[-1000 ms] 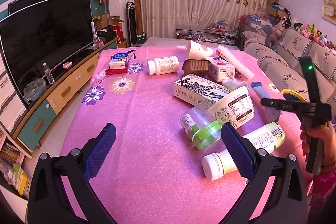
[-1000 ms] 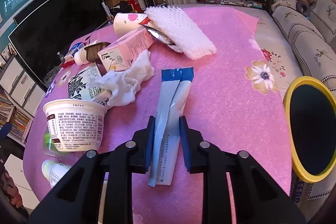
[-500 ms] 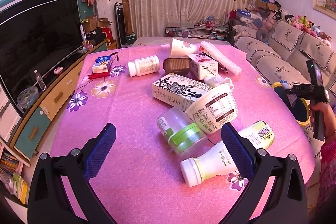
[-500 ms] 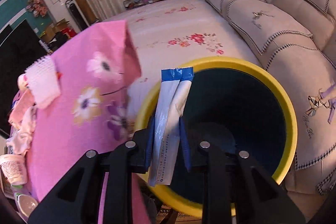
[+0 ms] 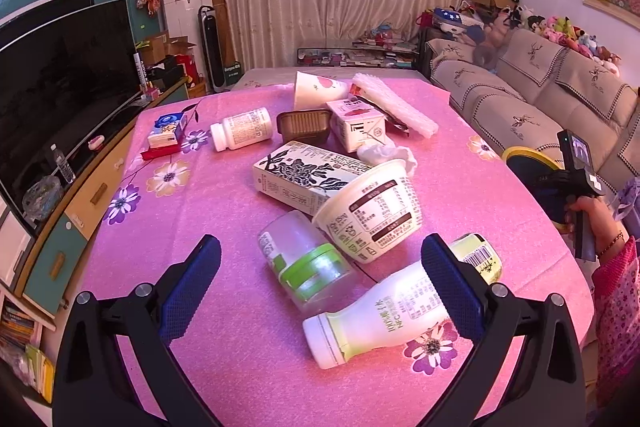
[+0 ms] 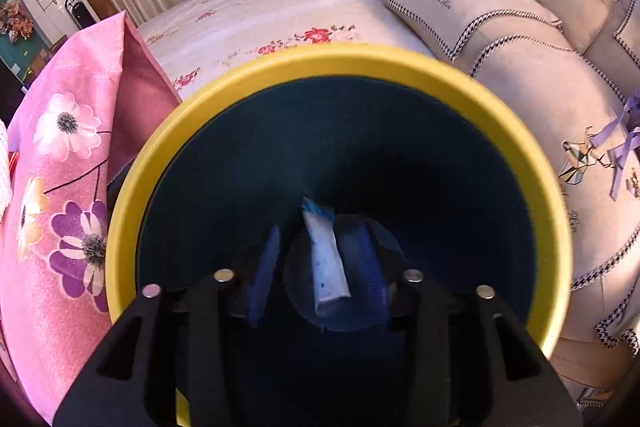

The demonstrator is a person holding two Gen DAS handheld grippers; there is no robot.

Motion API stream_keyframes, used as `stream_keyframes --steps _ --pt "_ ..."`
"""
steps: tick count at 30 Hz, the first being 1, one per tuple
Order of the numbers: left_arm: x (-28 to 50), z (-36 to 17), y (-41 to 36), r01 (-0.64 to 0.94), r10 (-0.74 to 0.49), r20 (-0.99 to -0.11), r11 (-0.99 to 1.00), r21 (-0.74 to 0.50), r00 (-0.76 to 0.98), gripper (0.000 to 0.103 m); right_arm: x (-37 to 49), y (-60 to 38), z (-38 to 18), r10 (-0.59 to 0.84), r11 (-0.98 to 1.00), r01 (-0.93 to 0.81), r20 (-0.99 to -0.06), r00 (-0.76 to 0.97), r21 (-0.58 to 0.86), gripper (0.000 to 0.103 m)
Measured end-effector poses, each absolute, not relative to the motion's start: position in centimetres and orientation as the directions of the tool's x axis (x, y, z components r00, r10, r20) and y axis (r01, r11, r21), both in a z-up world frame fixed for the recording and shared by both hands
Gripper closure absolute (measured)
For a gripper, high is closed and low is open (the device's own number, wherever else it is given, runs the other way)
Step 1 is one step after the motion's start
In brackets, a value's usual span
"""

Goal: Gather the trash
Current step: 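Carry the tube over the yellow-rimmed bin and open the right gripper, then grasp the white plastic cup rim with the left gripper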

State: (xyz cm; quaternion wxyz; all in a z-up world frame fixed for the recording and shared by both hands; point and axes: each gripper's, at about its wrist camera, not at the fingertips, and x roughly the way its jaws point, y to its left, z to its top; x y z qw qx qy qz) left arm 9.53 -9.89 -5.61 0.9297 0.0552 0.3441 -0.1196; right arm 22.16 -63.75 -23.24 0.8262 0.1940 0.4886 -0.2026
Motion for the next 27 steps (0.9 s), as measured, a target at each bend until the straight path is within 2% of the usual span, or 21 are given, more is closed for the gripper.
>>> stream_keyframes --steps 7,17,27 --pt "9.8 -5.8 -10.9 0.305 -0.216 -0.657 0.952 0.022 0.722 0.004 20.4 -62.1 -20.7 -0.150 0.861 0.491 -0.855 0.497 0.134 0.059" --pt "13.0 -5.2 -13.7 0.482 -0.356 -0.651 0.876 0.018 0.671 0.004 18.5 -58.3 -17.9 -0.109 0.896 0.413 -0.823 0.557 0.161 0.056" --pt "17.1 -7.2 -16.1 0.572 -0.384 -0.724 0.820 0.018 0.573 0.004 18.1 -58.4 -17.6 -0.107 0.894 0.418 -0.826 0.553 0.164 0.055"
